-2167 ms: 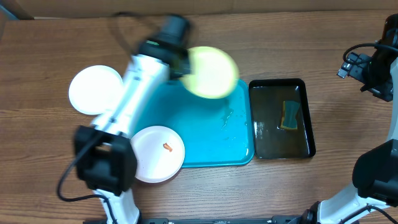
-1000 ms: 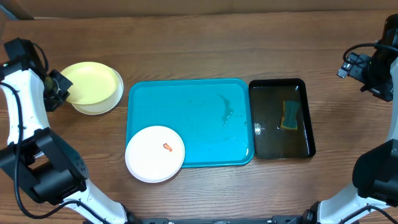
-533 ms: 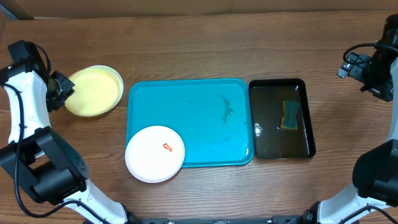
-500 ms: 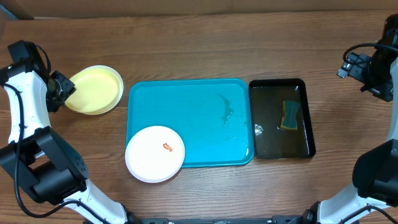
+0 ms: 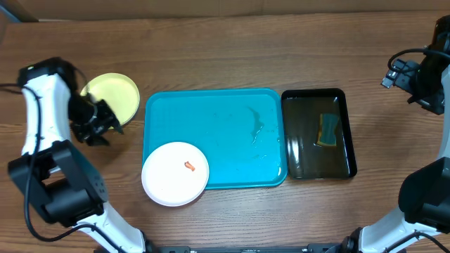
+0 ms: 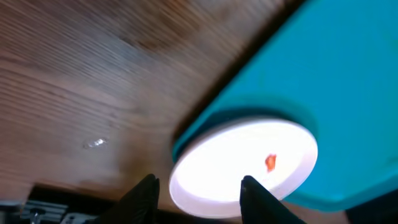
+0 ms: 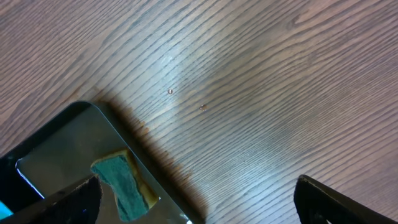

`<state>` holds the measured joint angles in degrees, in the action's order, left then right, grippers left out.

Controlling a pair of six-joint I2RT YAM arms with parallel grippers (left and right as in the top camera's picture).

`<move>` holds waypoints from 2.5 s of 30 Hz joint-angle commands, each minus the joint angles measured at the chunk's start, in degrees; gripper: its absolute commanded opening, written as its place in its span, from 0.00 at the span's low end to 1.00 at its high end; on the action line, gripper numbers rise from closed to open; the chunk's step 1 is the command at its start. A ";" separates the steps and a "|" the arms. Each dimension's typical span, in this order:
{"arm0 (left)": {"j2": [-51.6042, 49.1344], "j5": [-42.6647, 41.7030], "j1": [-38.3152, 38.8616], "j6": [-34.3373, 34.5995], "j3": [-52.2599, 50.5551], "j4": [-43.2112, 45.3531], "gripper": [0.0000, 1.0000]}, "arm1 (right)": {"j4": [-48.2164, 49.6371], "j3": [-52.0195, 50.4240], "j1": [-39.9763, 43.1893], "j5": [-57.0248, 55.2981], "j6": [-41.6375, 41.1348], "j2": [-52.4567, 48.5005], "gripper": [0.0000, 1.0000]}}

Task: Clean dirty plates on tray and stack at the side
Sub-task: 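Release the stacked plate and move the left gripper to the white plate rim, then grip the white plate rim and slide it toward the tray center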

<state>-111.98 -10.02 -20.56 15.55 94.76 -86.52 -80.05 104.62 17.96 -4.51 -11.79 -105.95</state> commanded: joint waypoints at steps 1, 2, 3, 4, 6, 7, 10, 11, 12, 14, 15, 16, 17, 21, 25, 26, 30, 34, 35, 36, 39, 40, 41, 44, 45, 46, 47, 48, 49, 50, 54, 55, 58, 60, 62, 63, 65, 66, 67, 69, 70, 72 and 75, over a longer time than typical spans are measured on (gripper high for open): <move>2.45 0.13 6.16 -3.54 -1.40 -1.38 0.43 | 0.22 0.72 0.11 -0.37 -0.22 0.46 1.00; 3.39 1.70 8.28 -3.26 -2.45 -1.55 0.43 | 0.22 0.72 0.11 -0.37 -0.22 0.46 1.00; 4.26 3.30 9.92 -2.45 -3.54 -1.73 0.43 | 0.22 0.72 0.11 -0.37 -0.22 0.46 1.00; 5.38 5.09 11.67 -1.36 -4.96 -1.77 0.44 | 0.22 0.72 0.11 -0.37 -0.22 0.46 1.00; 8.90 7.76 15.39 1.09 -9.09 -1.18 0.44 | 0.22 0.72 0.11 -0.37 -0.22 0.46 1.00; 10.88 8.15 16.68 2.08 -11.02 -0.52 0.44 | 0.22 0.72 0.11 -0.37 -0.22 0.46 1.00; 19.15 8.07 19.82 3.74 -17.29 1.62 0.46 | 0.22 0.72 0.11 -0.37 -0.22 0.46 1.00; 22.32 8.07 20.55 4.46 -19.02 1.75 0.47 | 0.22 0.72 0.11 -0.37 -0.22 0.46 1.00; 25.09 8.09 20.98 5.16 -20.26 1.95 0.47 | 0.22 0.72 0.11 -0.37 -0.22 0.46 1.00; 31.67 8.13 21.05 5.99 -22.71 2.73 0.47 | 0.22 0.72 0.11 -0.37 -0.22 0.46 1.00; 35.10 8.15 20.96 6.91 -23.89 3.43 0.47 | 0.22 0.72 0.11 -0.37 -0.22 0.46 1.00; 38.07 8.28 20.98 7.65 -25.18 4.37 0.47 | 0.22 0.72 0.11 -0.37 -0.22 0.46 1.00; 41.00 9.01 21.03 8.59 -26.58 5.07 0.47 | 0.22 0.72 0.11 -0.37 -0.22 0.46 1.00; 49.03 17.38 20.85 16.63 -32.83 6.80 0.48 | 0.22 0.72 0.11 -0.37 -0.22 0.46 1.00; 51.63 15.13 20.65 19.89 -39.04 12.37 0.46 | 0.22 0.72 0.11 -0.37 -0.22 0.46 1.00; 51.32 14.27 20.37 19.91 -40.63 13.94 0.46 | 0.22 0.72 0.11 -0.37 -0.22 0.46 1.00; 49.00 14.49 20.13 20.31 -48.02 21.05 0.45 | 0.22 0.72 0.11 -0.37 -0.22 0.46 1.00; 42.64 16.39 18.25 20.70 -52.24 25.70 0.49 | 0.22 0.72 0.11 -0.37 -0.22 0.46 1.00; 40.85 15.89 17.55 20.68 -52.41 26.23 0.47 | 0.22 0.72 0.11 -0.37 -0.22 0.46 1.00; 39.17 15.43 16.94 20.46 -52.41 26.58 0.45 | 0.22 0.72 0.11 -0.37 -0.22 0.46 1.00; 34.60 14.08 15.61 18.16 -52.41 27.98 0.41 | 0.22 0.72 0.11 -0.37 -0.22 0.46 1.00; 33.33 13.46 15.58 17.59 -52.41 28.28 0.39 | 0.22 0.72 0.11 -0.37 -0.22 0.46 1.00; 31.91 12.70 15.63 16.98 -52.41 28.70 0.35 | 0.22 0.72 0.11 -0.37 -0.22 0.46 1.00; 29.11 9.11 15.74 14.21 -52.39 30.34 0.15 | 0.22 0.72 0.11 -0.37 -0.22 0.46 1.00; 28.81 7.54 15.76 13.00 -52.39 31.19 0.04 | 0.22 0.72 0.11 -0.37 -0.22 0.46 1.00; 28.81 6.12 15.76 12.48 -52.39 31.69 0.04 | 0.22 0.72 0.11 -0.37 -0.22 0.46 1.00; 28.87 4.79 15.76 12.24 -52.33 32.17 0.04 | 0.22 0.72 0.11 -0.37 -0.22 0.46 1.00; 28.94 3.39 15.76 12.00 -52.15 32.63 0.04 | 0.22 0.72 0.11 -0.37 -0.22 0.46 1.00; 28.94 1.84 15.76 11.39 -51.95 33.35 0.04 | 0.22 0.72 0.11 -0.37 -0.22 0.46 1.00; 28.94 0.55 15.76 11.19 -51.78 34.23 0.04 | 0.22 0.72 0.11 -0.37 -0.22 0.46 1.00; 28.94 -2.10 15.76 11.21 -51.41 39.43 0.04 | 0.22 0.72 0.11 -0.37 -0.22 0.46 1.00; 28.94 -2.78 15.82 11.19 -51.41 41.00 0.04 | 0.22 0.72 0.11 -0.37 -0.22 0.46 1.00; 28.94 -3.39 17.59 10.12 -51.41 47.19 0.05 | 0.22 0.72 0.11 -0.37 -0.22 0.46 1.00; 28.92 -3.21 19.41 10.12 -51.41 50.49 0.06 | 0.22 0.72 0.11 -0.37 -0.22 0.46 1.00; 28.83 -3.15 22.29 10.16 -51.41 54.62 0.09 | 0.22 0.72 0.11 -0.37 -0.22 0.46 1.00; 28.83 -3.15 23.85 10.16 -51.41 56.50 0.10 | 0.22 0.72 0.11 -0.37 -0.22 0.46 1.00; 28.81 -2.84 26.51 10.16 -51.41 59.54 0.10 | 0.22 0.72 0.11 -0.37 -0.22 0.46 1.00; 28.79 -1.51 28.48 10.23 -51.41 61.20 0.10 | 0.22 0.72 0.11 -0.37 -0.22 0.46 1.00; 28.79 -0.92 29.68 10.21 -51.41 61.96 0.13 | 0.22 0.72 0.11 -0.37 -0.22 0.46 1.00; 28.79 0.72 31.54 10.21 -51.41 62.38 0.17 | 0.22 0.72 0.11 -0.37 -0.22 0.46 1.00; 28.79 1.79 32.26 10.21 -51.41 62.31 0.24 | 0.22 0.72 0.11 -0.37 -0.22 0.46 1.00; 28.79 4.52 33.38 10.25 -51.41 61.42 0.38 | 0.22 0.72 0.11 -0.37 -0.22 0.46 1.00; 28.79 6.47 33.70 10.40 -51.41 59.65 0.50 | 0.22 0.72 0.11 -0.37 -0.22 0.46 1.00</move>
<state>-82.74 -8.05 12.78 26.55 42.83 -25.74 -80.12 104.62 17.96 -4.47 -11.79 -105.95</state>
